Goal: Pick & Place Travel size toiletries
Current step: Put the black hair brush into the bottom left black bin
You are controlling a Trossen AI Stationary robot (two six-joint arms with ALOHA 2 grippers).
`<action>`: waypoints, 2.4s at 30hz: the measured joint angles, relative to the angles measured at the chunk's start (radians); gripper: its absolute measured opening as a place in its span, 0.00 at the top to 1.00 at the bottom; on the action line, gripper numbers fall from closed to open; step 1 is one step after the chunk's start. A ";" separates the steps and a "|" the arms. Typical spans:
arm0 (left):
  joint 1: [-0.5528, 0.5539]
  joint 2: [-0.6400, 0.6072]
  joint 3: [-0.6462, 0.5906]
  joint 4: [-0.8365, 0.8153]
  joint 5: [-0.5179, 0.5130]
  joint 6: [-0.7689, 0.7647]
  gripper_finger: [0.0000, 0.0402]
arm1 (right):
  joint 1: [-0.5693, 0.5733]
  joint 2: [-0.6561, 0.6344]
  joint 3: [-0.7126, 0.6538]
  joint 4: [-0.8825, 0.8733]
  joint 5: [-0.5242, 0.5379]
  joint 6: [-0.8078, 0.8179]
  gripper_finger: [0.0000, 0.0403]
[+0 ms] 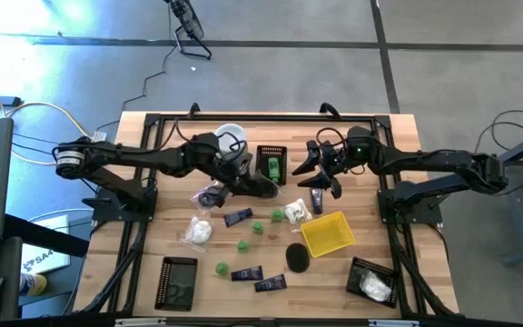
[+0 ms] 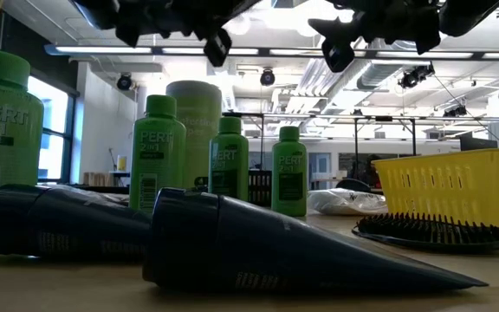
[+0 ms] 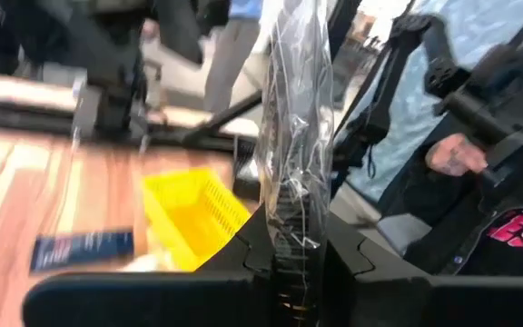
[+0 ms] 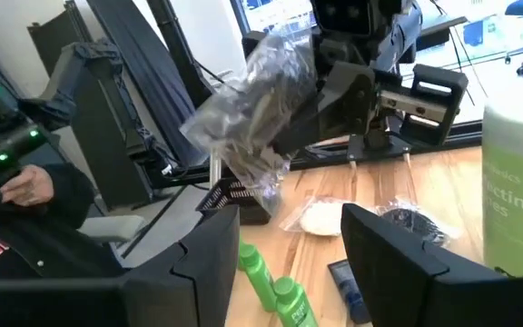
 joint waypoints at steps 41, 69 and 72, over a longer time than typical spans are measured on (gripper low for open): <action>-0.568 -0.361 0.001 -0.858 -0.609 -0.613 0.92 | 0.002 0.000 0.000 0.001 0.061 -0.146 0.54; -1.243 -0.091 0.000 -1.030 -0.868 -1.860 0.92 | 0.002 0.019 0.000 -0.005 0.047 -0.157 0.54; -1.279 -0.074 0.000 -1.028 -0.865 -1.928 0.92 | 0.002 0.040 0.000 -0.002 0.047 -0.156 0.54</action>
